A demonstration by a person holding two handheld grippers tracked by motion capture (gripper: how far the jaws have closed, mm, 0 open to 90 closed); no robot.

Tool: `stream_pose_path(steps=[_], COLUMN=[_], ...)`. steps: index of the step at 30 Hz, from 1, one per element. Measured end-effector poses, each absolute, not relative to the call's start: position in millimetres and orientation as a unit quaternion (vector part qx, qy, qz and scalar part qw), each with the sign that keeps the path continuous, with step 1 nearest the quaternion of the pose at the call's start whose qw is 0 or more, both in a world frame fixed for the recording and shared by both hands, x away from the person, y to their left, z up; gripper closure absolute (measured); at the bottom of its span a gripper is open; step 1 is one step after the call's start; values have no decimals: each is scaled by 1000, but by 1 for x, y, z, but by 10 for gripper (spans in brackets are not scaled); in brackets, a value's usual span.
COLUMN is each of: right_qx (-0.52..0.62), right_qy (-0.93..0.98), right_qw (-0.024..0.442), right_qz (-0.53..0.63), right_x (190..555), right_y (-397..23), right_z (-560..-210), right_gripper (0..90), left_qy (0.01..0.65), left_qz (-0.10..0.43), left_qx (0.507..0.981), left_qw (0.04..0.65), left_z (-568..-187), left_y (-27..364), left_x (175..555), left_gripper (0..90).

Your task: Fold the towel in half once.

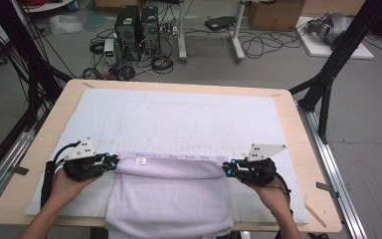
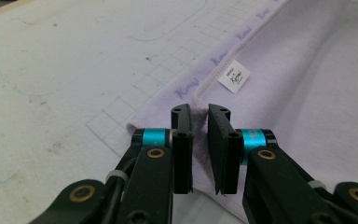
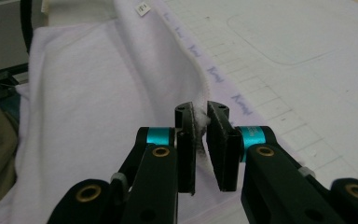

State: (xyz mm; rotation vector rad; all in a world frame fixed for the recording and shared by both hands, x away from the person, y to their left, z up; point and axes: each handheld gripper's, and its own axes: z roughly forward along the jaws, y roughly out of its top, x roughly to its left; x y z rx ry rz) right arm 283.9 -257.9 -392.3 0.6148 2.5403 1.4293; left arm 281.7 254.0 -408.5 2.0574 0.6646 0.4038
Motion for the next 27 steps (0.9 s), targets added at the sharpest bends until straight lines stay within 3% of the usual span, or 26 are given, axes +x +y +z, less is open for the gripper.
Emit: stream_pose_path(steps=[10,13,15,16,21,24,27], right_qx=[195,197,205,207,209,207,200], right_qy=[857,860,853,850,851,855,859], right_qw=[65,53,53,50,50,40,30], right_qz=[472,468,476,482,479,474,470], right_x=[244,243,247,249,266,276,280], right_y=[-266,-268,-269,-270,-263,-254,-246], right_z=[-402,-406,-405,-404,-406,-411,-416], right_gripper=[818,768,716,698,640,619,597], left_qy=[245,249,257,266,267,251,226], left_qz=[156,152,154,147,128,110,98], left_qx=[844,846,845,845,850,857,871], left_qw=[450,447,443,439,435,436,424], left_z=[-412,-413,-414,-415,-417,-416,-417], left_y=[263,258,256,252,236,227,224], left_x=[243,249,253,262,280,282,278], left_gripper=[871,769,605,565,457,471,651])
